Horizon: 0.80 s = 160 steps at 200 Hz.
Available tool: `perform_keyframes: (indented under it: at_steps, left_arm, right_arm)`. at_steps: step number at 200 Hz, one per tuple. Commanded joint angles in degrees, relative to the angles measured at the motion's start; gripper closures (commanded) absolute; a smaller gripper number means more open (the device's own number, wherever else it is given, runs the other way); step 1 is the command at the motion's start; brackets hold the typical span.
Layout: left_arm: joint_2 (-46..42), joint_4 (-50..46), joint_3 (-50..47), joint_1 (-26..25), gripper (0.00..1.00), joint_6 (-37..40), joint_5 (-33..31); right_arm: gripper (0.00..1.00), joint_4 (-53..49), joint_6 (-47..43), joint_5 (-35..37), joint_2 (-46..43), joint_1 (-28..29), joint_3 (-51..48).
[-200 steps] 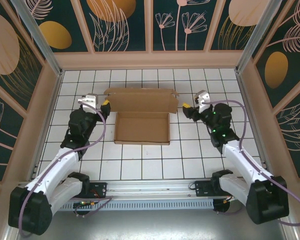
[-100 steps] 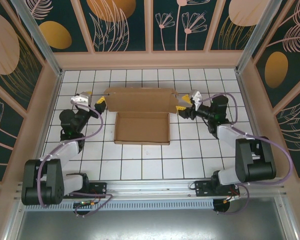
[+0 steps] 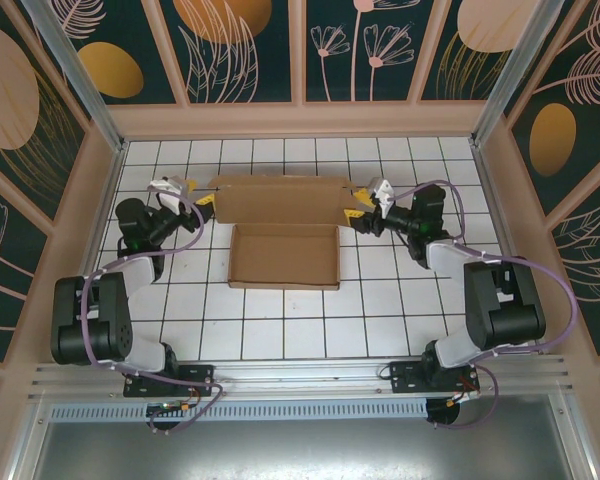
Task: Fold the paper box
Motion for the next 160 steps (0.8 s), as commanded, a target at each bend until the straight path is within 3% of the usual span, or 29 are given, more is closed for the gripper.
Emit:
perform_keyframes:
  at_steps: [1, 43, 96, 160]
  left_arm:
    - [2.8, -1.0, 2.1, 0.2, 0.38, 1.8, 6.8]
    - [6.2, 2.0, 3.7, 0.0, 0.44, 0.2, 10.4]
    - [6.7, -4.3, 6.3, -1.6, 0.59, 4.2, 10.4]
    - [6.4, -12.6, 8.2, -3.6, 0.86, 9.5, 8.9]
  right_arm:
    - [0.49, -0.6, -1.7, -0.6, 1.1, 0.5, 2.3]
    - [0.57, -3.9, -3.2, -0.6, 2.5, 1.2, 4.7]
    - [0.75, -9.1, -6.2, 3.8, 3.5, 2.9, 7.0]
    - [0.97, -10.9, -6.2, 9.1, 2.3, 3.6, 6.6]
